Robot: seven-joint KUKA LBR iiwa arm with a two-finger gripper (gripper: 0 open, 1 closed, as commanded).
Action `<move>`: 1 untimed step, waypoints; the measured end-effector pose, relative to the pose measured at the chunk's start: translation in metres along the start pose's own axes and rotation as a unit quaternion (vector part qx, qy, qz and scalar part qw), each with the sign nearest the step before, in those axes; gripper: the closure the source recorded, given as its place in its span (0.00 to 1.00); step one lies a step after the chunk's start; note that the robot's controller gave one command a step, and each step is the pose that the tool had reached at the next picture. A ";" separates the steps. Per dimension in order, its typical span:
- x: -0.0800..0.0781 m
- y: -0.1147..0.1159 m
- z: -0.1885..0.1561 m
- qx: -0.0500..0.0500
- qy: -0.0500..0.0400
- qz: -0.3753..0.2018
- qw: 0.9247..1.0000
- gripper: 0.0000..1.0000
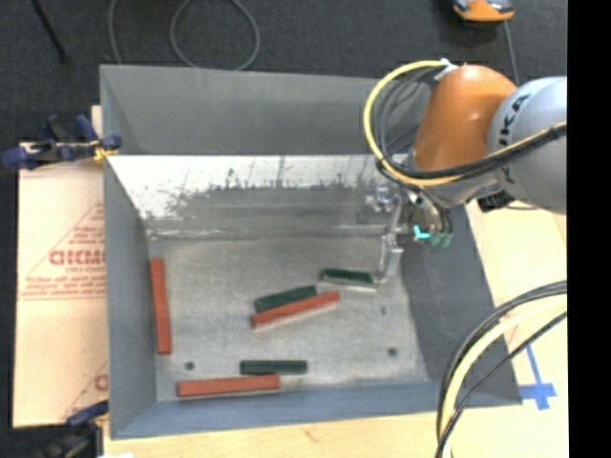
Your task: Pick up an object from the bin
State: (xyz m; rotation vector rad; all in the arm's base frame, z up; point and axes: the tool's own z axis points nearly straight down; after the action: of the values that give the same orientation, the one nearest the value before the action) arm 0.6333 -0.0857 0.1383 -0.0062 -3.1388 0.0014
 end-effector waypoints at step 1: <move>0.030 0.024 0.072 0.000 0.000 -0.003 1.000 0.00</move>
Offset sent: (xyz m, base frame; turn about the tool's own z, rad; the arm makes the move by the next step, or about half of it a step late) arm -0.0286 0.0246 -0.0683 -0.0045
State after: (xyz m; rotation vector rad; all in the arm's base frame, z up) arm 0.6033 -0.0614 0.0667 0.0027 -3.1390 0.0002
